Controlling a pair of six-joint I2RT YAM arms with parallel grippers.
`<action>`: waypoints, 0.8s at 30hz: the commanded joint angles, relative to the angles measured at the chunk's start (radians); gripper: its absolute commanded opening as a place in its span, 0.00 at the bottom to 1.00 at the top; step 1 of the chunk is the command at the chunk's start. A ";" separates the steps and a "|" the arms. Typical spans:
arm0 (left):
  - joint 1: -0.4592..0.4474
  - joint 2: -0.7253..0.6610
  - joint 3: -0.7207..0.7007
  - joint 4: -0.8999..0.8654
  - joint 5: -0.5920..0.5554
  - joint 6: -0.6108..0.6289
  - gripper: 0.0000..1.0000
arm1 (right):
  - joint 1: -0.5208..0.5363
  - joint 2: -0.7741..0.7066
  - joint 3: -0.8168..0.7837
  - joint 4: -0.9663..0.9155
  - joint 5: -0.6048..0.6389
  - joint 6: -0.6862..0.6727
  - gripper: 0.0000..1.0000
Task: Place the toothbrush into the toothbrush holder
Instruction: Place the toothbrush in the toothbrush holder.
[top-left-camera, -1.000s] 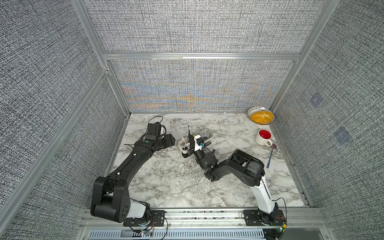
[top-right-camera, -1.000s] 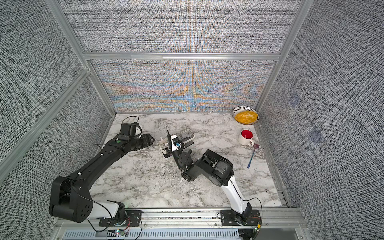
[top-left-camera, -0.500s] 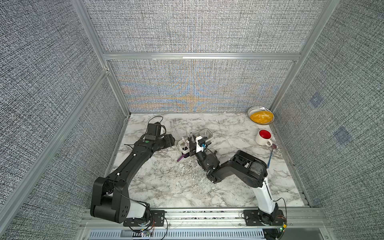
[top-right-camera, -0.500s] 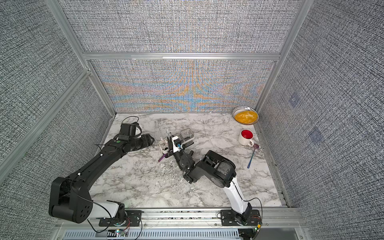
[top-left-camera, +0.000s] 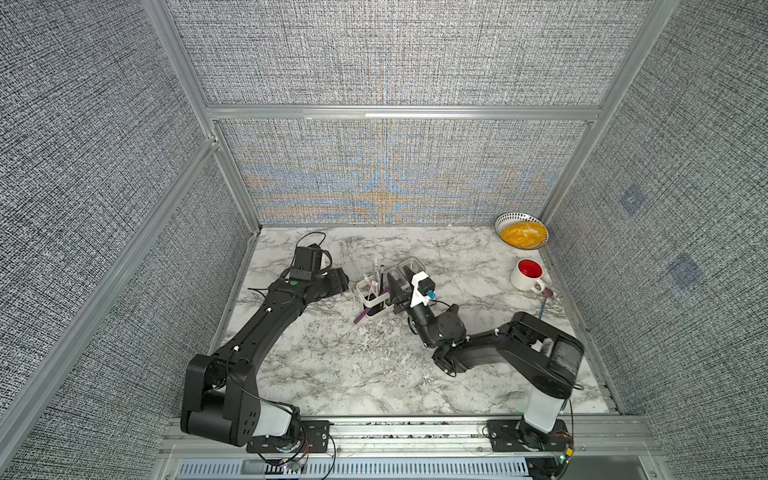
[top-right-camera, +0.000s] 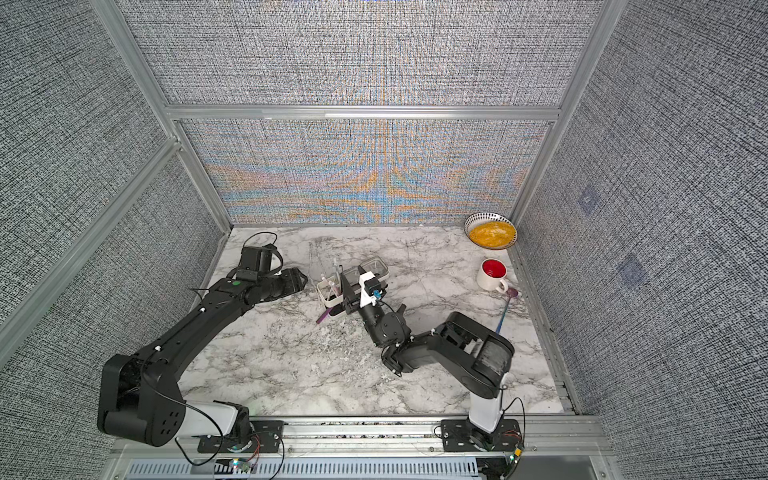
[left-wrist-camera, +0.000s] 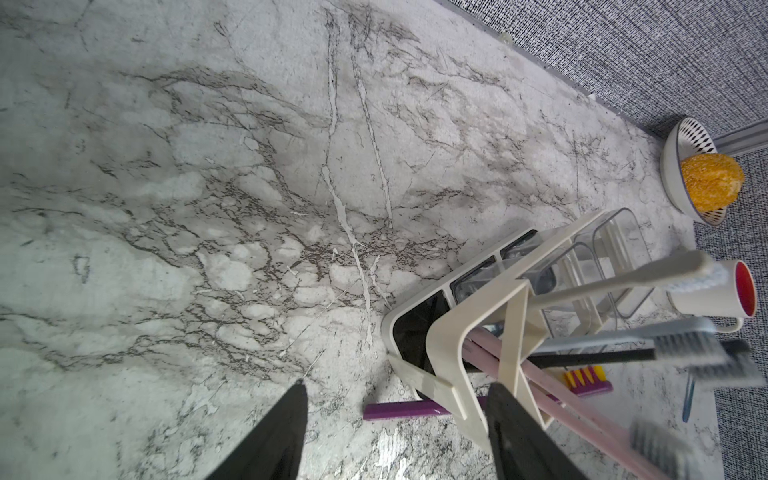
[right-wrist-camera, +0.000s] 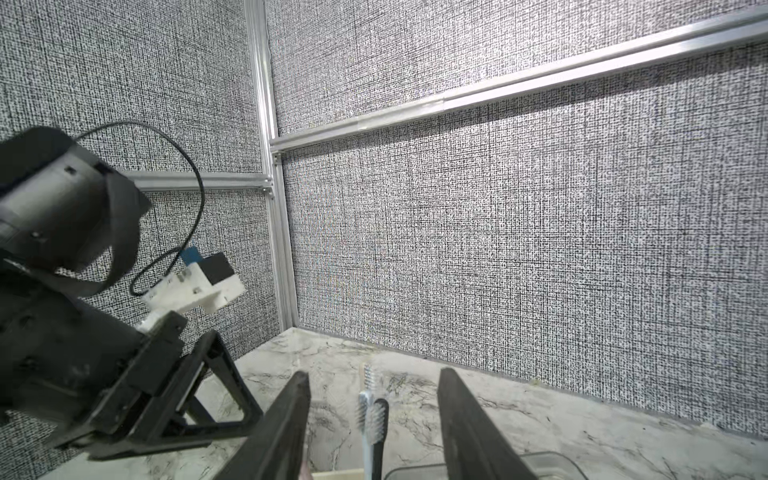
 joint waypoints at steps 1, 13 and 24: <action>0.001 0.005 -0.025 -0.035 -0.063 -0.020 0.70 | 0.014 -0.065 -0.047 -0.166 -0.029 0.102 0.55; 0.001 0.061 -0.051 0.020 0.012 -0.064 0.70 | 0.162 -0.006 -0.196 -0.073 -0.012 0.389 0.55; 0.002 0.048 -0.061 0.023 0.014 -0.049 0.70 | 0.017 -0.050 -0.055 -0.377 -0.052 0.452 0.56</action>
